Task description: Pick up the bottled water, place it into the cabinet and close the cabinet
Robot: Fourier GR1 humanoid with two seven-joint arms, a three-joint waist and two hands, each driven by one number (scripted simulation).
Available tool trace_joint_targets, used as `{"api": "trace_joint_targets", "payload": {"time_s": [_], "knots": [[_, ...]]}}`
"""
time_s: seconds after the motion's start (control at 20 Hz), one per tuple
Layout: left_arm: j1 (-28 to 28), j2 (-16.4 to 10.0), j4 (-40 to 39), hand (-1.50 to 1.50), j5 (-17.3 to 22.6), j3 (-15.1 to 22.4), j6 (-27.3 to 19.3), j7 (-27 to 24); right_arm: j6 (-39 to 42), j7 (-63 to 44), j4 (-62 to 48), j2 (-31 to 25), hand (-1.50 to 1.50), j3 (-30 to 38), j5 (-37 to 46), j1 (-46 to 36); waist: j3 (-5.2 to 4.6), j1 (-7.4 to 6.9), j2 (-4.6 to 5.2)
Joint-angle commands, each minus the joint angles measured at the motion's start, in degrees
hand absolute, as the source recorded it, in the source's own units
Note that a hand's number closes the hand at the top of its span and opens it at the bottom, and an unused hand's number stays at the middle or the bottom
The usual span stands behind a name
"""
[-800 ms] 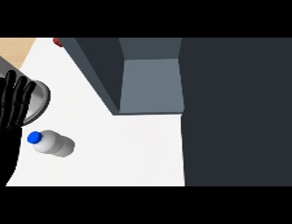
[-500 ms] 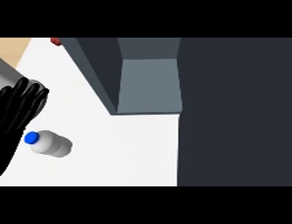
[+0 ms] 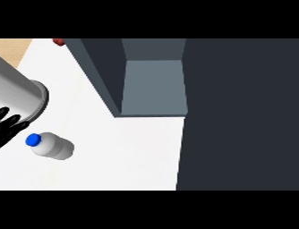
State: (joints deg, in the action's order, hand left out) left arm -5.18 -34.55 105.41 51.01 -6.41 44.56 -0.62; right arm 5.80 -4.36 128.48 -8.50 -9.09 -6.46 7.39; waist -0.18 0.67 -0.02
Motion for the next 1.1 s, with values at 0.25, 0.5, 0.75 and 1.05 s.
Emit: {"api": "trace_joint_targets", "payload": {"time_s": [0.25,0.5,0.75,1.05], "knots": [[0.26,-21.52,-21.77,-1.50,25.18,-7.73,20.28,3.10,0.06,-6.38,11.68,-0.51,-1.50,-3.48,-0.94,6.92,0.17,0.26,0.05],[2.67,-20.17,-28.69,-1.50,23.23,-6.78,25.82,5.48,-3.53,-14.66,19.71,1.33,-1.50,-9.81,3.84,6.73,0.11,0.25,-0.02],[7.45,-16.87,-32.22,-1.50,15.62,-8.57,28.61,7.32,-6.57,-15.86,15.83,4.53,-1.50,-15.15,10.52,2.24,0.07,-0.14,0.05],[7.89,-7.50,-28.20,-1.50,4.59,-9.45,26.18,7.89,-6.12,-19.67,19.85,2.26,-1.50,-12.32,8.20,1.75,0.11,-0.50,-0.03]]}}
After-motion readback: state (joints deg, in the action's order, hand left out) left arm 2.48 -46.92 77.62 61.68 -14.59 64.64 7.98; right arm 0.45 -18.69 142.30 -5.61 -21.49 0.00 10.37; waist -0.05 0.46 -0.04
